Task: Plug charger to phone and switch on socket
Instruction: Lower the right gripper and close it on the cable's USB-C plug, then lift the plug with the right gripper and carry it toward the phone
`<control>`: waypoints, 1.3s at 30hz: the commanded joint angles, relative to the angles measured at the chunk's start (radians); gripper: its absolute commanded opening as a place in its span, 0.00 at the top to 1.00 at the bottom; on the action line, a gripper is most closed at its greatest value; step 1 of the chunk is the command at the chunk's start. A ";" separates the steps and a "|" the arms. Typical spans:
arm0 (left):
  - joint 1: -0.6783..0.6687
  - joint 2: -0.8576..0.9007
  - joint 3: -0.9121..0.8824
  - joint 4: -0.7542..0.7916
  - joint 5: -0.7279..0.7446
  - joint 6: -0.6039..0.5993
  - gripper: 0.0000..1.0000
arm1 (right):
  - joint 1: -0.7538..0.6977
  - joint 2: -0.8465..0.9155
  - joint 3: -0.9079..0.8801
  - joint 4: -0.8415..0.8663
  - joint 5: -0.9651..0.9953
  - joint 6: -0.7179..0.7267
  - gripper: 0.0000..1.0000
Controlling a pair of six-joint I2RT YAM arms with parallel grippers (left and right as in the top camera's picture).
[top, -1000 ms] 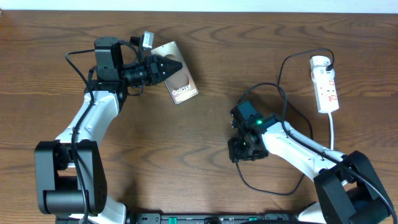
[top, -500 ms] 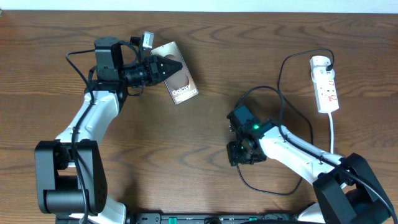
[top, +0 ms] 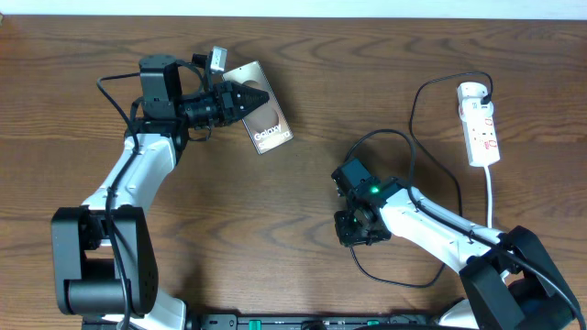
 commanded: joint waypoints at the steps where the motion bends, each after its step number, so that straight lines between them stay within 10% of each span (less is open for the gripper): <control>1: -0.001 0.002 0.008 0.004 0.024 0.010 0.93 | 0.007 -0.002 -0.014 0.002 0.003 0.010 0.76; 12: -0.001 0.002 0.008 0.005 0.024 0.010 0.93 | 0.007 -0.002 -0.019 0.002 0.003 0.017 0.99; 39: 0.099 0.002 0.008 0.012 0.071 -0.002 0.93 | -0.018 -0.003 0.322 -0.094 -0.345 -0.266 0.99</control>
